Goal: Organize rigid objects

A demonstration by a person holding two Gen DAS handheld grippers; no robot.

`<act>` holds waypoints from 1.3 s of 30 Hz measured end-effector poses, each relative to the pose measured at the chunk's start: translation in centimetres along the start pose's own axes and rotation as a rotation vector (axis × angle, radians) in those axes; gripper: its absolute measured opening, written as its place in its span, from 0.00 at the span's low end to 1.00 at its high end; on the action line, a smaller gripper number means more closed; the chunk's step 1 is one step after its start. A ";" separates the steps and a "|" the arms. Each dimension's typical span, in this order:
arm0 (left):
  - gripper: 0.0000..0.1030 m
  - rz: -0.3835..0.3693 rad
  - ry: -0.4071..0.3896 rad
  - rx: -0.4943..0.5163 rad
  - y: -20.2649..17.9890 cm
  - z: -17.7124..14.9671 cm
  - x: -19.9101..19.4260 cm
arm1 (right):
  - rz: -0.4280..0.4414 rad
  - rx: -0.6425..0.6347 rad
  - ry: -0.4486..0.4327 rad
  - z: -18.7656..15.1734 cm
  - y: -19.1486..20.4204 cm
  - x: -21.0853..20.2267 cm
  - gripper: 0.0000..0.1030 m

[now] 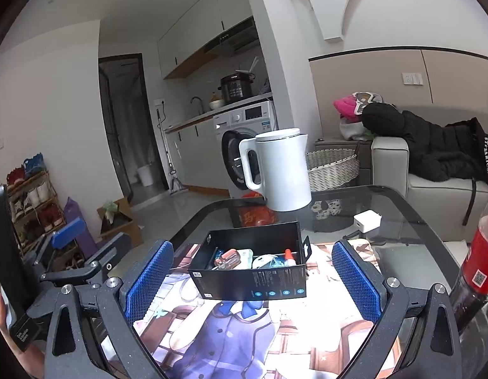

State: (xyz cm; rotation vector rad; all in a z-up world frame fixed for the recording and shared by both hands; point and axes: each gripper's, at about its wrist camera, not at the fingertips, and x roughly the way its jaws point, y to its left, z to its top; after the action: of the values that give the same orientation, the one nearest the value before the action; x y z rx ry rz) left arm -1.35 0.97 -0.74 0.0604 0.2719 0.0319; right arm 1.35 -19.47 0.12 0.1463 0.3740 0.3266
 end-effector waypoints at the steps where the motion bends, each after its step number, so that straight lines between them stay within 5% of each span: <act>1: 1.00 0.001 0.016 -0.015 0.2 -0.1 0.2 | -0.003 -0.009 -0.002 0.0 0.0 0.1 0.99; 6: 1.00 -0.007 0.093 -0.082 0.7 -0.4 1.4 | -0.005 -0.044 0.020 -0.5 0.3 0.7 0.99; 39: 1.00 -0.019 0.072 -0.084 0.2 0.2 1.5 | -0.029 -0.017 0.021 -0.6 -0.5 1.2 0.99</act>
State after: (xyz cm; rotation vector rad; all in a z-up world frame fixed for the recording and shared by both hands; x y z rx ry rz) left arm 0.14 1.19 -0.99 -0.0270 0.3431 0.0266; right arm 2.26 -19.45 -0.94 0.1208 0.3934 0.3027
